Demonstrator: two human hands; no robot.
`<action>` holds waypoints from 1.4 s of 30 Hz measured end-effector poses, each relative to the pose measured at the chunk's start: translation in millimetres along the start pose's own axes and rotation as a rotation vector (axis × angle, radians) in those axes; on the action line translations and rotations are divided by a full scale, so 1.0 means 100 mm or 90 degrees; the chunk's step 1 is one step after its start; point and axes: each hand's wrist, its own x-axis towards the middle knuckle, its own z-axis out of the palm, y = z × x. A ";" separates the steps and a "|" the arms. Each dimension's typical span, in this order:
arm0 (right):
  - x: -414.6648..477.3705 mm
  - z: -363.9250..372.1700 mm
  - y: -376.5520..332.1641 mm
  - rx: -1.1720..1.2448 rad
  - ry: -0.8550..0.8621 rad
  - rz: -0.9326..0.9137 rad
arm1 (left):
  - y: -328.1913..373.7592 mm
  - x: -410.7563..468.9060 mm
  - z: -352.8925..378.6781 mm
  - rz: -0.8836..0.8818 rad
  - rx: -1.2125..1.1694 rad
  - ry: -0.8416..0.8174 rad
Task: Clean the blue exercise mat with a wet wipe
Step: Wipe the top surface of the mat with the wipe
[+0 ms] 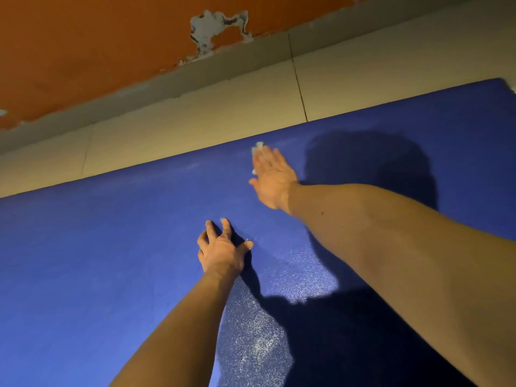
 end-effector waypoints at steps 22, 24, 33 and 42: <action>-0.60 -0.03 0.36 -0.118 -0.088 0.185 | -0.32 -0.49 0.12 0.028 0.017 0.019; -0.66 0.03 0.16 -0.053 -0.089 0.169 | -0.37 -0.57 0.16 0.037 0.017 0.013; -1.29 0.30 -0.49 0.007 -0.055 -0.107 | -0.35 -0.81 0.23 0.054 0.002 0.000; -1.16 0.07 0.02 0.037 -0.113 0.175 | -0.41 -0.97 0.28 0.049 -0.021 -0.066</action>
